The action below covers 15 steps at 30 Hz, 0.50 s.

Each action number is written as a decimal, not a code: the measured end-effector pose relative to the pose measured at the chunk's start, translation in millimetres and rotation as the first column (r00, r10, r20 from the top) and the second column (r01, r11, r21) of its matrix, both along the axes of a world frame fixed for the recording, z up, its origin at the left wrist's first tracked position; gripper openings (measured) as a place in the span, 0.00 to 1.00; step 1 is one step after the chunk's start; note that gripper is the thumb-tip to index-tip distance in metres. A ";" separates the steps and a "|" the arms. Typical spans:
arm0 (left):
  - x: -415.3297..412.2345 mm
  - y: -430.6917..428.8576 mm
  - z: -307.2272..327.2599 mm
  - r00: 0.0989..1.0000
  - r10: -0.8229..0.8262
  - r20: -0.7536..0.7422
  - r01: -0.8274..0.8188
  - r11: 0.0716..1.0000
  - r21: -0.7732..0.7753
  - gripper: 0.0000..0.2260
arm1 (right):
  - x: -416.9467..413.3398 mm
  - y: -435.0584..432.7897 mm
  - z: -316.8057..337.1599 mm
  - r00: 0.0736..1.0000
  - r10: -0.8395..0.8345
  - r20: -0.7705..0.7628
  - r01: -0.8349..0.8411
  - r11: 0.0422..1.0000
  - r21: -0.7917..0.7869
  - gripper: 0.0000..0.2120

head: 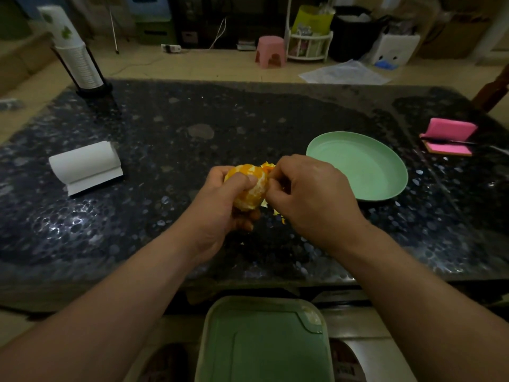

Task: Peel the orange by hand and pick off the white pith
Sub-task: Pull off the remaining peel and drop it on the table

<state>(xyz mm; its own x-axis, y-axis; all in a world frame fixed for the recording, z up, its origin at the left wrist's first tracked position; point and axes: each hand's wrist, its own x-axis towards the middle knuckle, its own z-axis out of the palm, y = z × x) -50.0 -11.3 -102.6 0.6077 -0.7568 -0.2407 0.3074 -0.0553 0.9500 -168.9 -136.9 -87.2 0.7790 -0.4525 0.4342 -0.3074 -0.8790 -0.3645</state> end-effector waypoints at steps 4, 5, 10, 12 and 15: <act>0.8 0.1 0.6 0.999 -0.014 -0.042 0.012 0.999 -0.035 0.20 | -1.1 -7.0 -2.0 1.000 0.008 0.013 -0.010 0.992 0.126 0.04; 1.9 0.0 0.8 0.998 -0.018 -0.053 0.016 0.999 -0.042 0.23 | -1.9 -9.4 -1.7 1.000 0.022 0.017 -0.025 0.980 0.197 0.03; 4.5 0.3 2.2 0.999 -0.020 -0.046 0.018 0.999 -0.045 0.23 | -7.6 -11.6 3.4 0.998 0.062 0.018 -0.065 0.948 0.312 0.04; 3.2 0.9 3.2 1.000 -0.011 -0.024 0.010 0.999 -0.034 0.18 | -7.4 -10.2 4.5 0.998 0.063 0.014 -0.064 0.952 0.300 0.04; 2.2 1.9 2.8 0.999 0.011 0.043 -0.011 1.000 -0.003 0.14 | -6.0 -6.6 4.6 0.999 0.050 -0.005 -0.047 0.973 0.228 0.05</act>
